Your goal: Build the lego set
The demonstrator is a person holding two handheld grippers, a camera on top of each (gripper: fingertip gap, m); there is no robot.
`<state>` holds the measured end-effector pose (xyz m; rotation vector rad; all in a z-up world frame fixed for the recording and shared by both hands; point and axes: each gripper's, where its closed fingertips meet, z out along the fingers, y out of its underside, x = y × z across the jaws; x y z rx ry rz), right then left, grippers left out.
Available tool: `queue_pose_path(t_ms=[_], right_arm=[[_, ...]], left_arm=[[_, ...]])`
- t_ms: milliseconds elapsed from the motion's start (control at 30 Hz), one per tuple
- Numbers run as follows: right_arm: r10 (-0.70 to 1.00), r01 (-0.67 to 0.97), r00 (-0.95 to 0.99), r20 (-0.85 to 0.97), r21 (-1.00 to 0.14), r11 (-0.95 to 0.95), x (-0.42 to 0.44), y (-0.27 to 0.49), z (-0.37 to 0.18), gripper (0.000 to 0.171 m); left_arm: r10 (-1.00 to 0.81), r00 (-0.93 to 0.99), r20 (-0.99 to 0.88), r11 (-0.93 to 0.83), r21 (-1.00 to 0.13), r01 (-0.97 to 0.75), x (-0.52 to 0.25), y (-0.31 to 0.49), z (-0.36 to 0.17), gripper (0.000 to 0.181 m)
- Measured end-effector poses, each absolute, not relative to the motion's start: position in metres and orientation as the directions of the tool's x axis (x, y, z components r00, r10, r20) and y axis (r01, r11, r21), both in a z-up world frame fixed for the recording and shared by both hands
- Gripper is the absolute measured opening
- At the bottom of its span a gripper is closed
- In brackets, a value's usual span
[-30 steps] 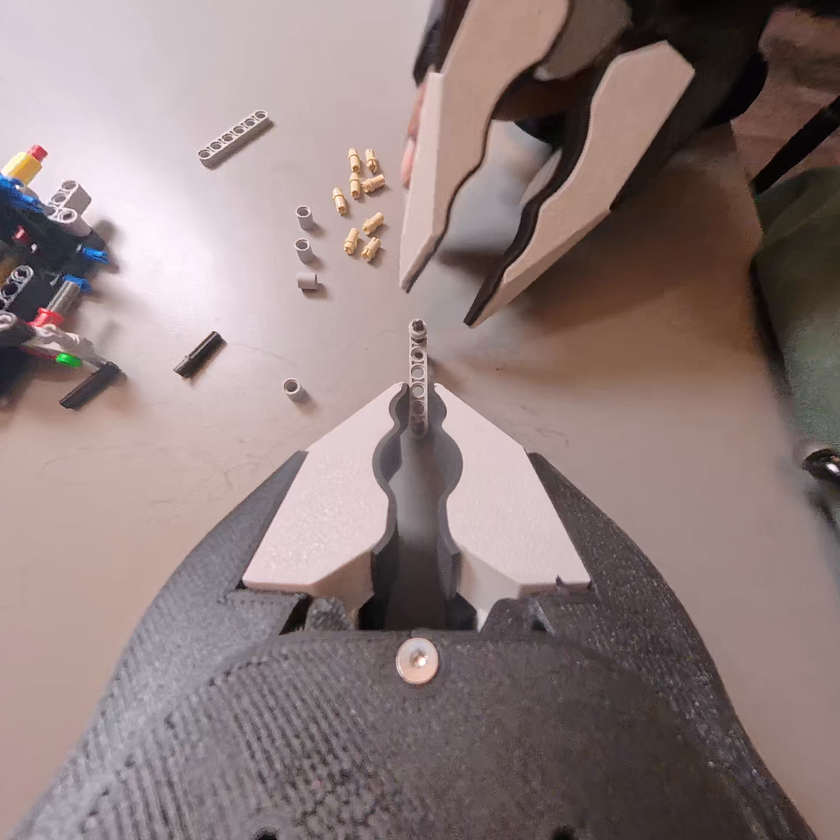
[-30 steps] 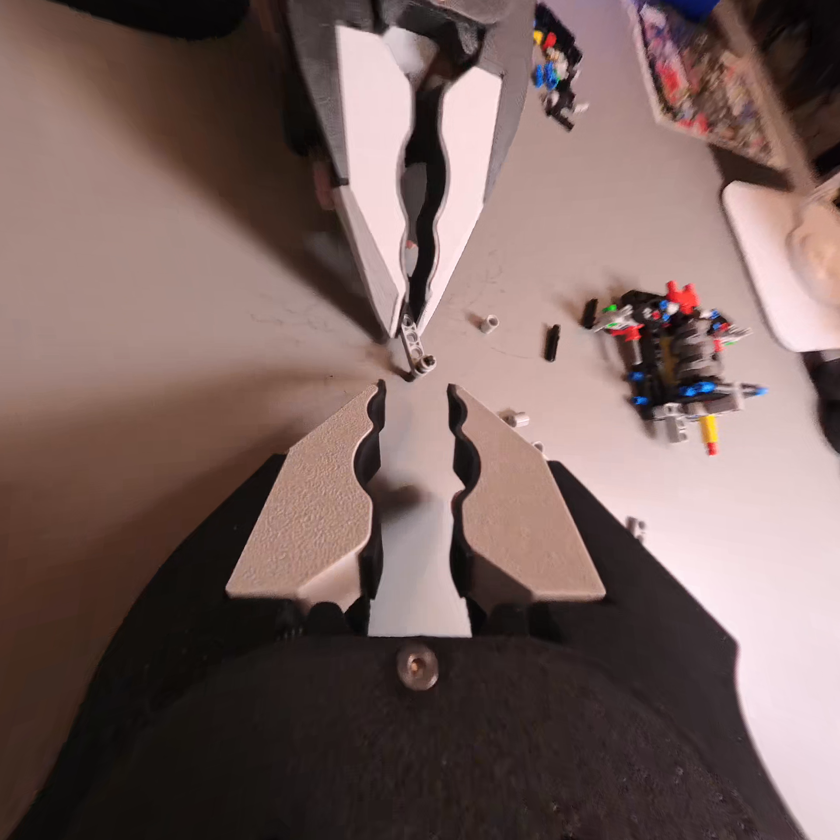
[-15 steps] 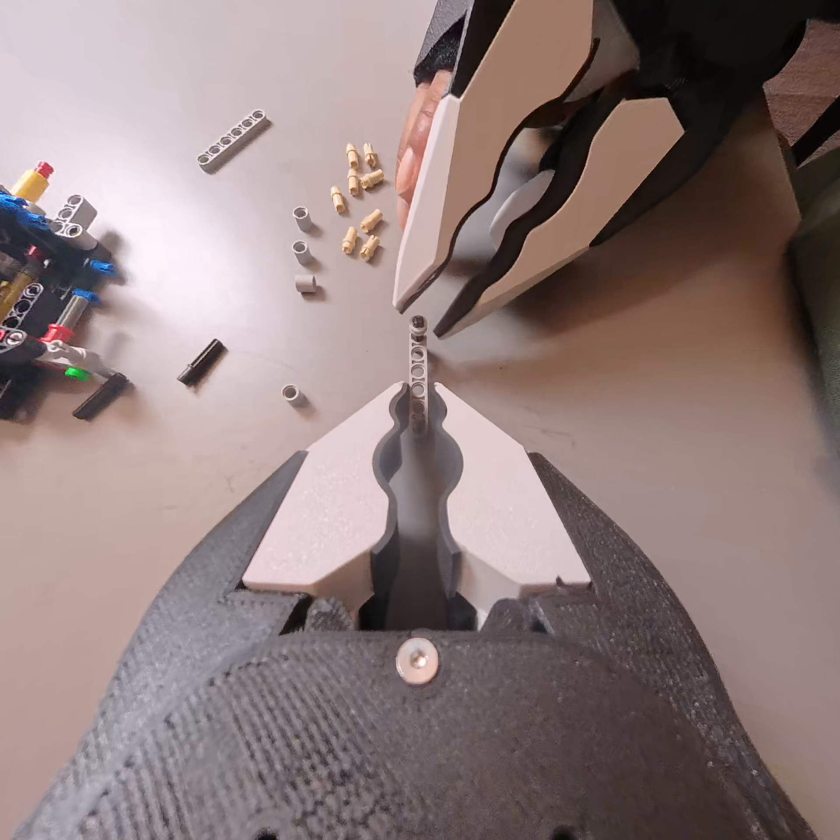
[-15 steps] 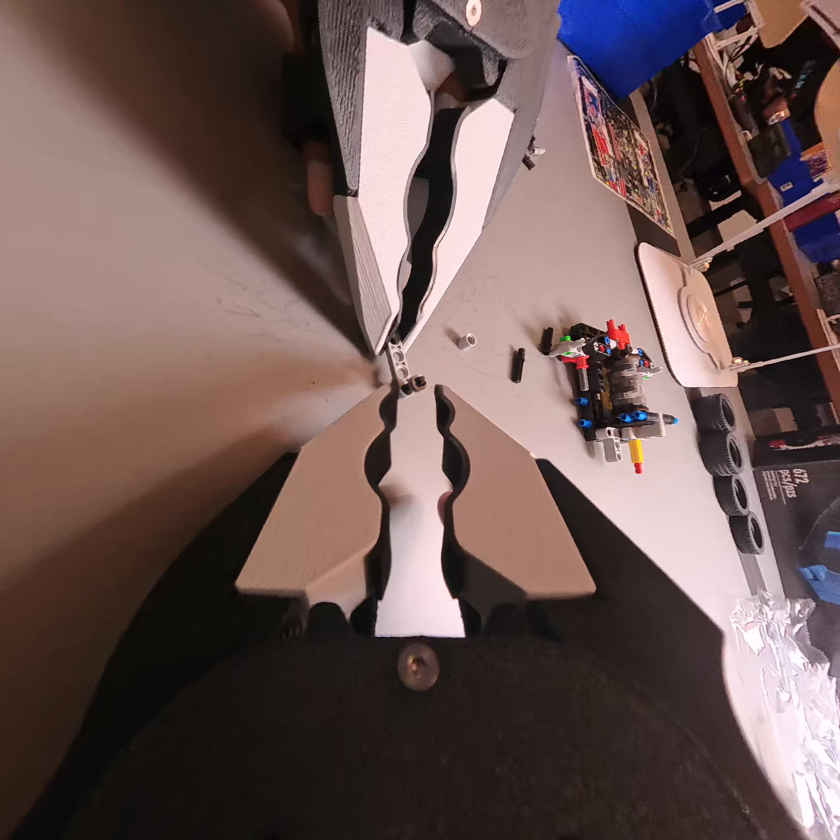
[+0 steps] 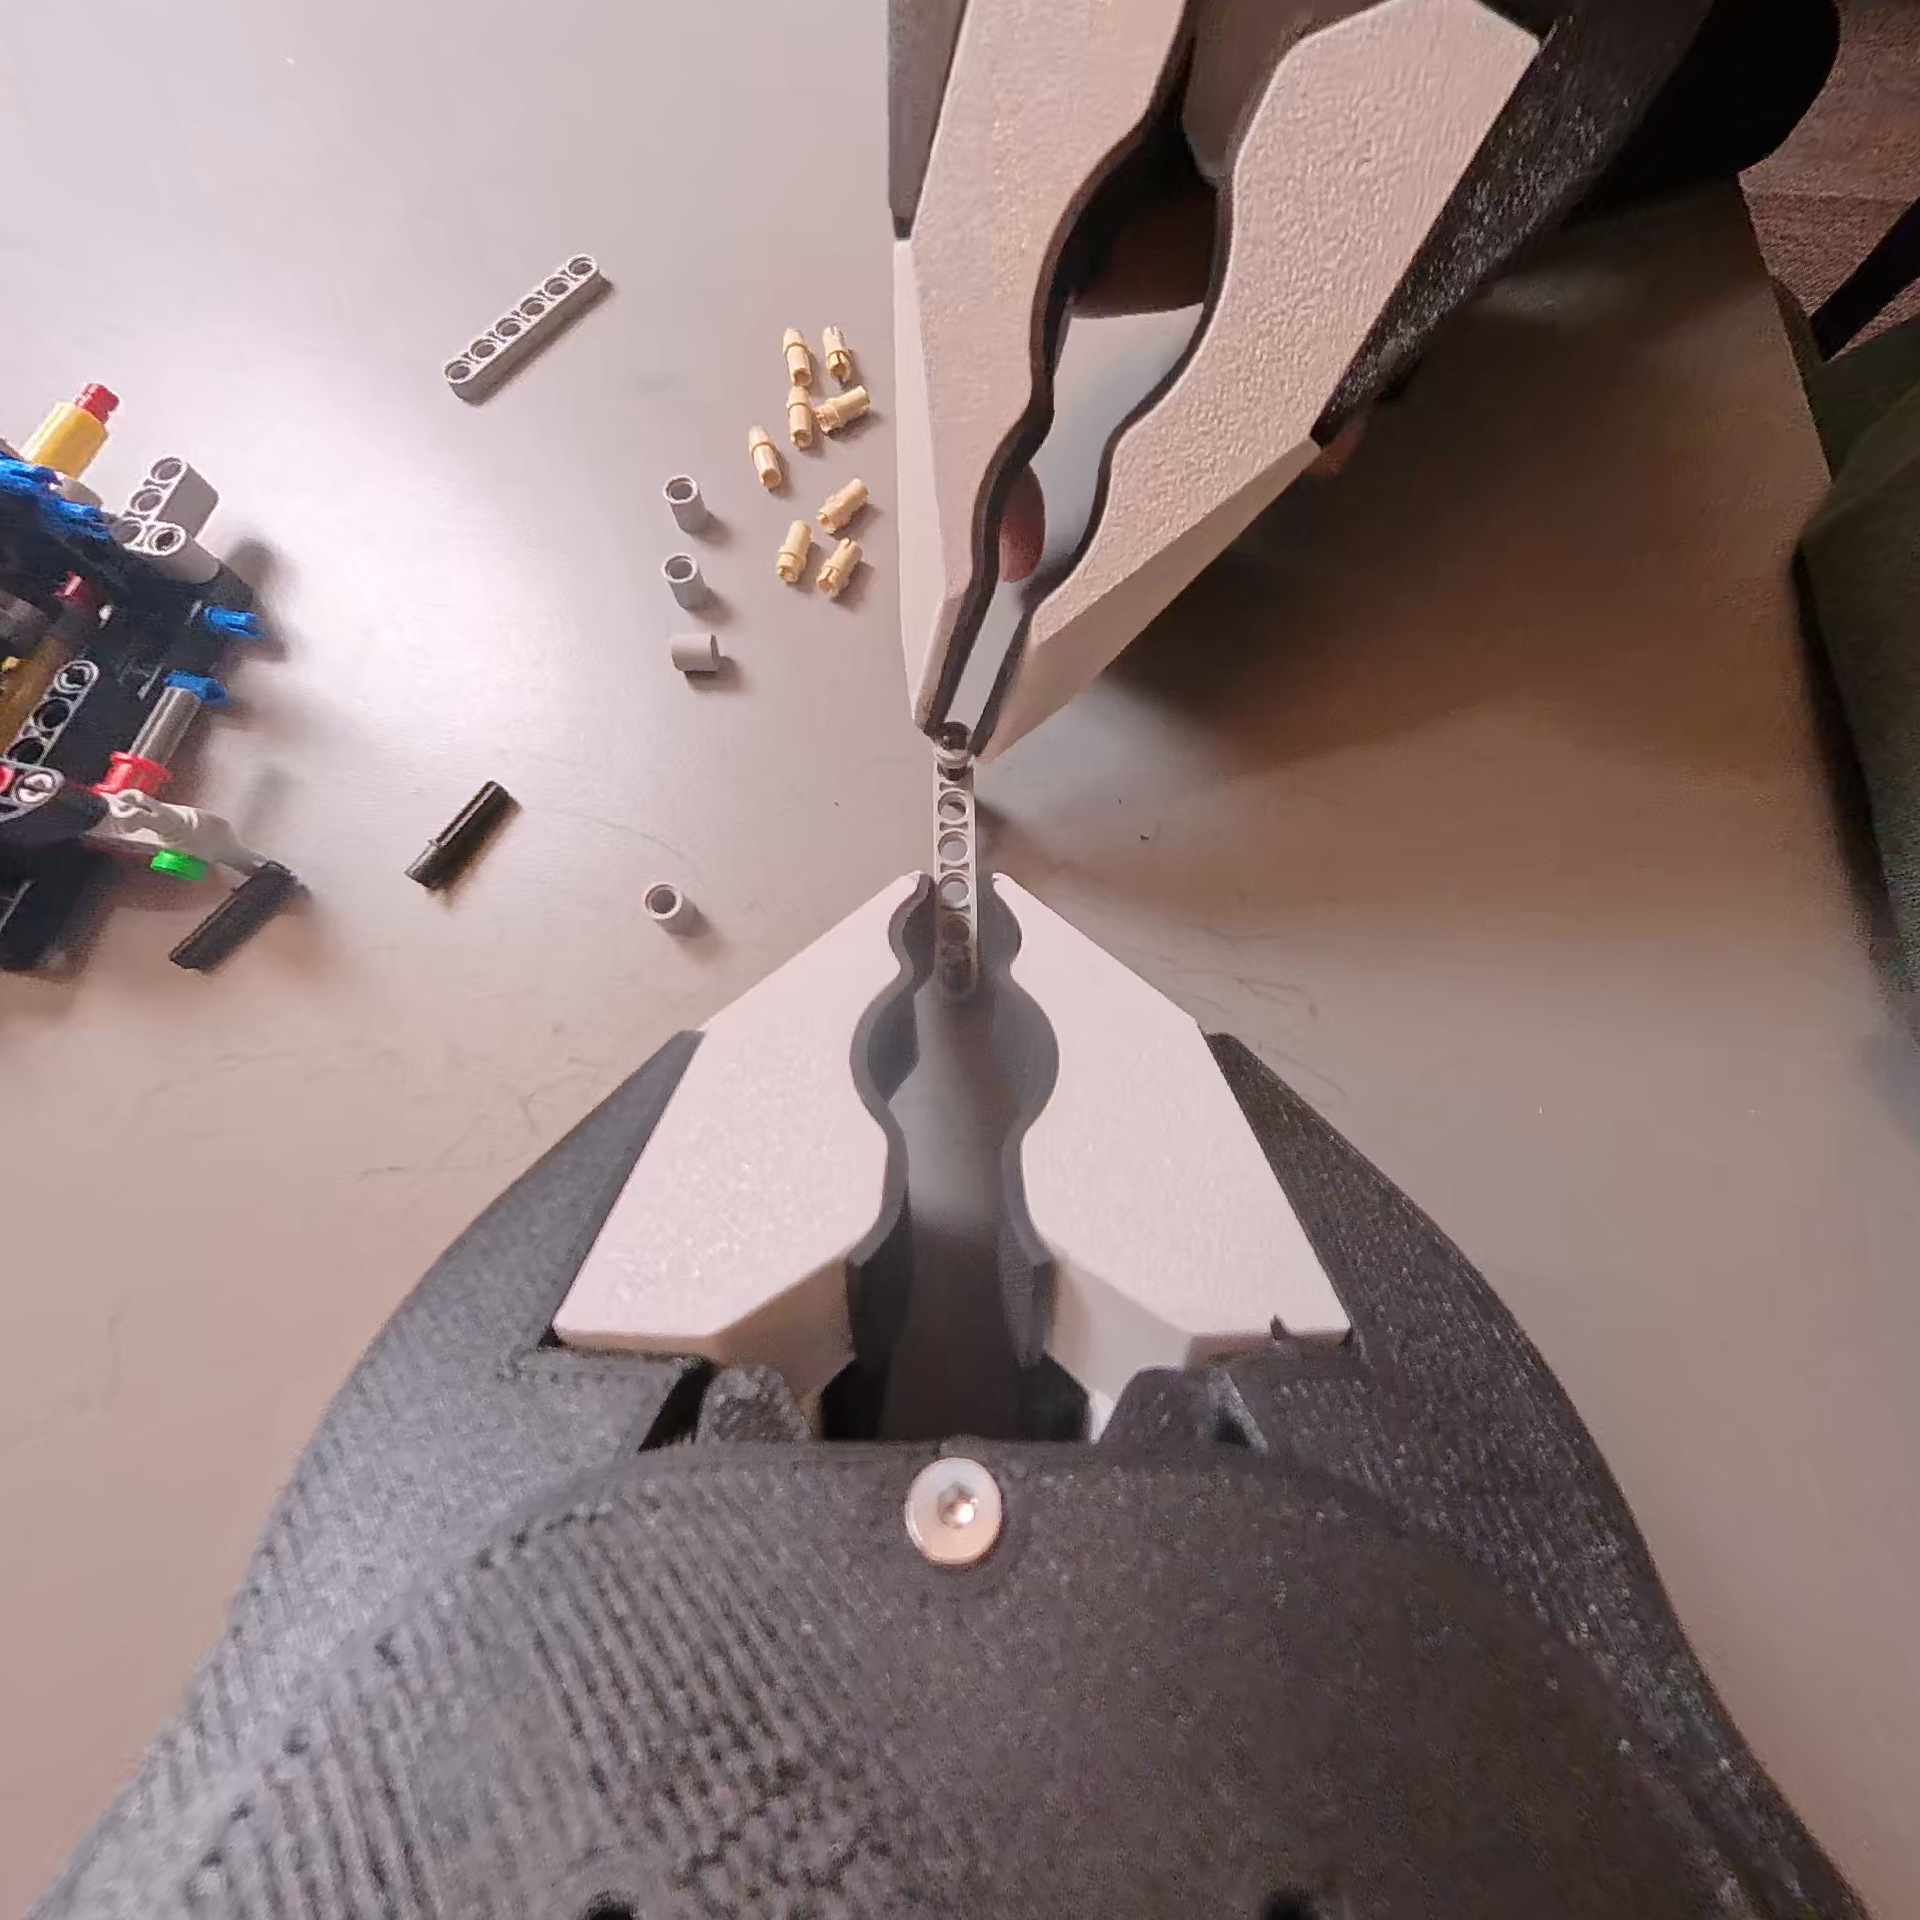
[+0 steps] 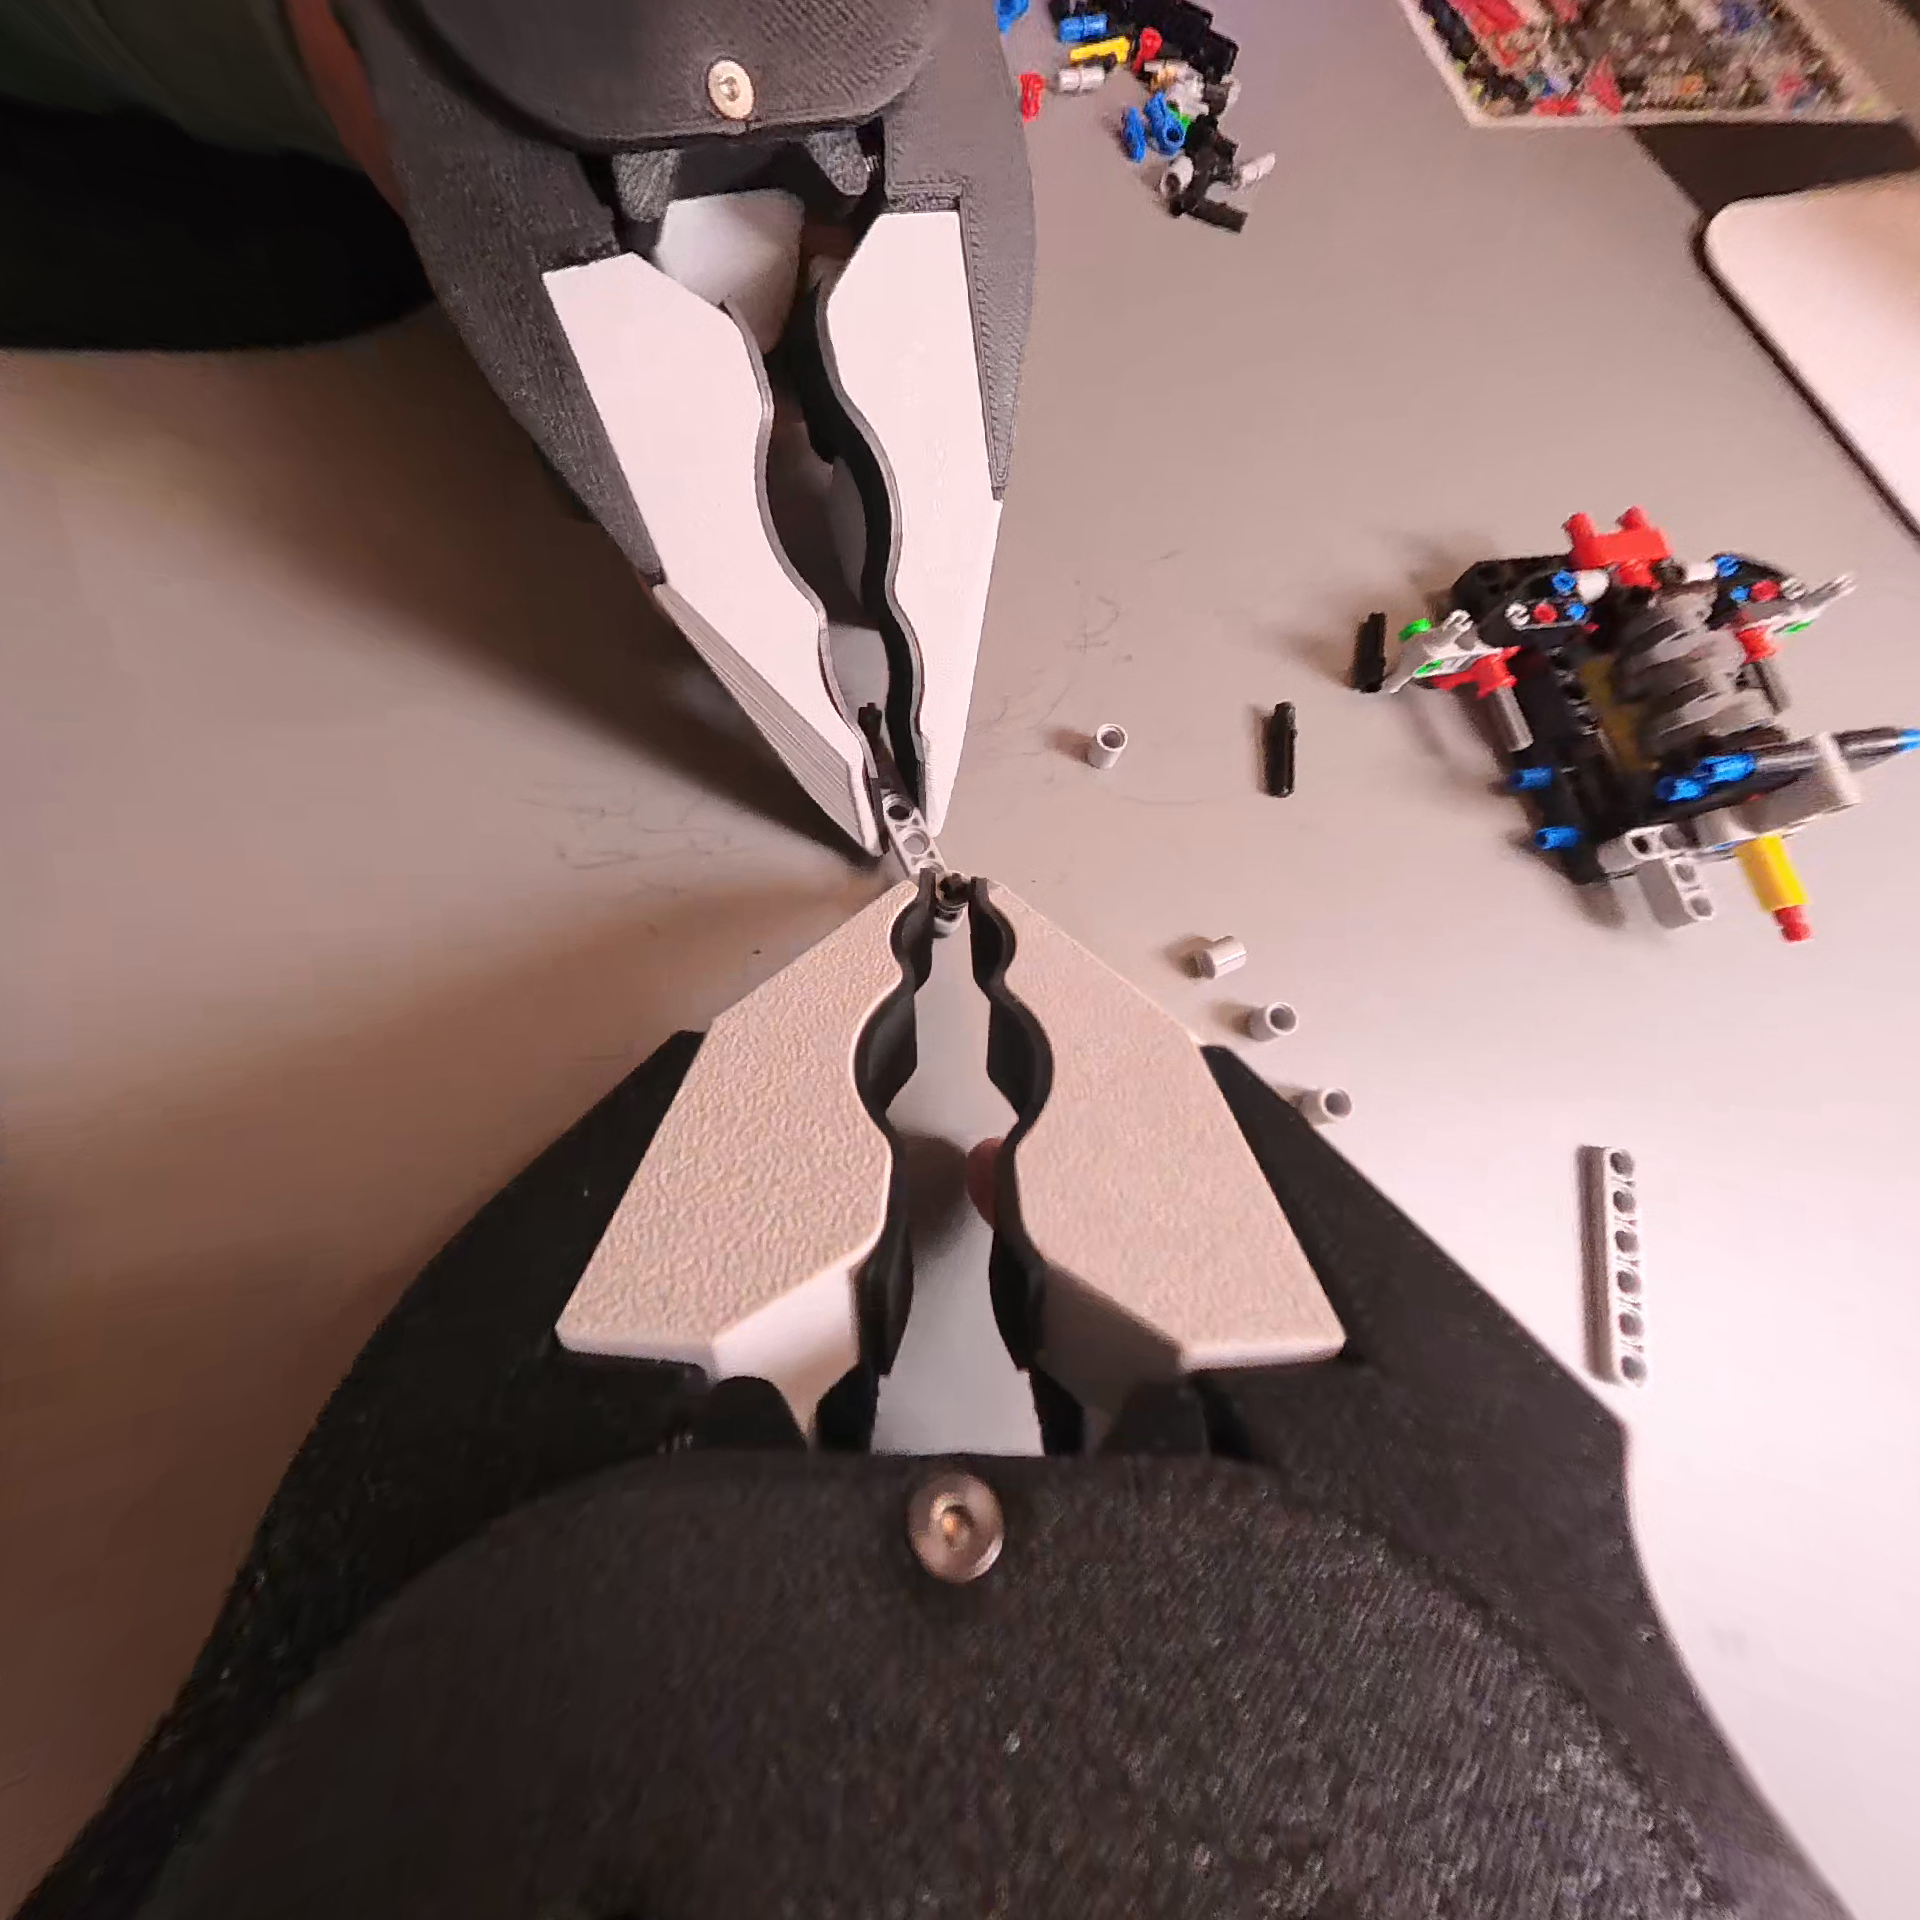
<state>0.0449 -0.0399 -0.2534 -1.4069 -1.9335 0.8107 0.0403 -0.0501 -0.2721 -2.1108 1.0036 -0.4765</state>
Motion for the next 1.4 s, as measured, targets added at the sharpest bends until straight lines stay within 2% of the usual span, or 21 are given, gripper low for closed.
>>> queue_pose_path(t_ms=[100, 567, 767, 867, 900, 933, 1100, 1400], right_arm=[[0.965, 0.630, -0.256, 0.059, -0.747, 0.213, 0.046, -0.040, -0.255, 0.003], [0.946, 0.687, -0.314, 0.075, -0.670, 0.281, 0.047, -0.039, -0.263, 0.004], [0.929, 0.765, -0.369, 0.029, -0.558, 0.321, 0.047, -0.040, -0.263, 0.004], [0.914, 0.744, -0.407, 0.002, -0.580, 0.332, 0.046, -0.040, -0.262, 0.006], [0.911, 0.732, -0.411, -0.005, -0.597, 0.327, 0.046, -0.040, -0.261, 0.014], [0.913, 0.720, -0.407, -0.003, -0.616, 0.319, 0.046, -0.039, -0.259, 0.015], [0.915, 0.673, -0.403, 0.033, -0.667, 0.320, 0.045, -0.041, -0.251, 0.007], [0.899, 0.727, -0.437, 0.026, -0.578, 0.371, 0.046, -0.040, -0.260, 0.002]], left_arm=[[-0.781, 0.625, 0.016, -0.421, -0.752, -0.507, 0.040, -0.050, -0.272, 0.005], [-0.780, 0.626, 0.011, -0.419, -0.751, -0.509, 0.040, -0.050, -0.272, 0.006], [-0.782, 0.623, 0.011, -0.419, -0.750, -0.512, 0.040, -0.050, -0.272, 0.005], [-0.782, 0.623, 0.011, -0.419, -0.749, -0.513, 0.040, -0.050, -0.272, 0.006], [-0.782, 0.623, 0.009, -0.418, -0.749, -0.514, 0.040, -0.050, -0.272, 0.005], [-0.782, 0.623, 0.008, -0.417, -0.749, -0.514, 0.040, -0.050, -0.272, 0.005], [-0.785, 0.619, 0.011, -0.417, -0.748, -0.516, 0.040, -0.050, -0.272, 0.005], [-0.785, 0.619, 0.029, -0.433, -0.739, -0.516, 0.040, -0.050, -0.272, 0.005]])
